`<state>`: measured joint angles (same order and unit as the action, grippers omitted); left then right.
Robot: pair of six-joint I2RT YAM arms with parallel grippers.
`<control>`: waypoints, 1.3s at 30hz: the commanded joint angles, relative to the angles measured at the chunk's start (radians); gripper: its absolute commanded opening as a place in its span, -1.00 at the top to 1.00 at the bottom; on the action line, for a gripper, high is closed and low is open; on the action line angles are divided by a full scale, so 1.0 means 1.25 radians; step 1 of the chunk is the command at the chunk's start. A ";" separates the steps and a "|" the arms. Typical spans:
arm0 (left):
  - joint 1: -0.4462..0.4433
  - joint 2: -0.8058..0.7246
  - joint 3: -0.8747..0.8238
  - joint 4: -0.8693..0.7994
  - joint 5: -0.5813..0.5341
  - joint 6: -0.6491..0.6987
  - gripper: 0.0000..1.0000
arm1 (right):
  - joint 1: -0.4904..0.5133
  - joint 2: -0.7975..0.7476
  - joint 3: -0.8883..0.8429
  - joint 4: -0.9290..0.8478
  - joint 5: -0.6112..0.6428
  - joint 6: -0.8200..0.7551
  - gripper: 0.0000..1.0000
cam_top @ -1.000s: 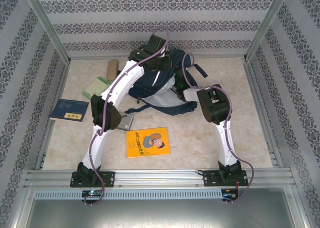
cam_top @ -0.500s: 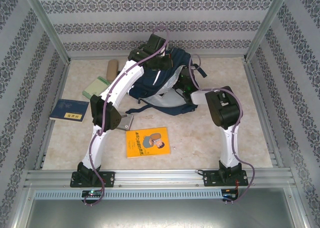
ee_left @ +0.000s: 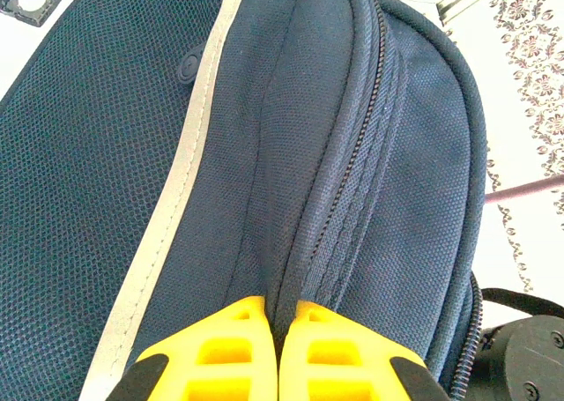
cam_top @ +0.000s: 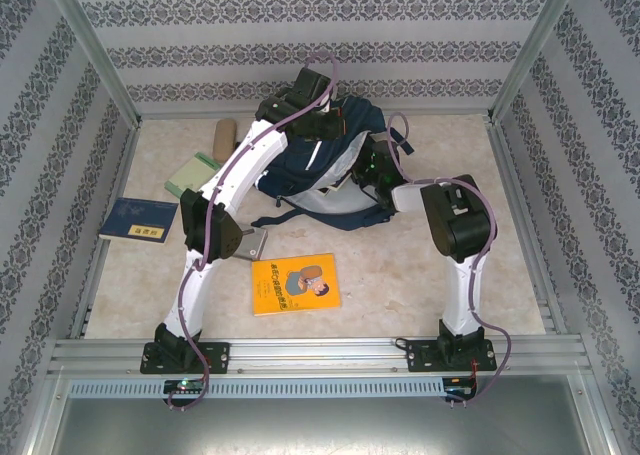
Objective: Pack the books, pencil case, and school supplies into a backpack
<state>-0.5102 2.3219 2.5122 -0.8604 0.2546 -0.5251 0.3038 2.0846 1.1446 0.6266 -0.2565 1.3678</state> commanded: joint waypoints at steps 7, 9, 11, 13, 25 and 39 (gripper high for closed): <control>0.003 -0.022 0.041 0.052 0.027 -0.007 1.00 | -0.011 -0.068 -0.085 -0.077 -0.032 -0.068 0.04; 0.004 -0.022 0.041 0.052 0.029 -0.008 1.00 | -0.015 -0.082 -0.110 -0.074 -0.031 -0.077 0.13; 0.004 -0.021 0.041 0.054 0.029 -0.008 1.00 | -0.019 -0.094 -0.122 -0.074 -0.034 -0.085 0.31; 0.004 -0.020 0.041 0.057 0.031 -0.008 1.00 | -0.022 -0.098 -0.125 -0.073 -0.042 -0.084 0.38; 0.003 -0.016 0.041 0.059 0.059 -0.009 1.00 | -0.002 0.012 0.024 -0.074 -0.088 -0.054 1.00; 0.006 0.003 0.041 0.051 0.028 0.007 1.00 | -0.017 -0.022 0.043 -0.135 -0.098 -0.114 0.49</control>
<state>-0.5102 2.3287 2.5122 -0.8604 0.2840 -0.5247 0.2989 2.1330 1.2339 0.5240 -0.3840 1.2854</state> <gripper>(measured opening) 0.069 0.247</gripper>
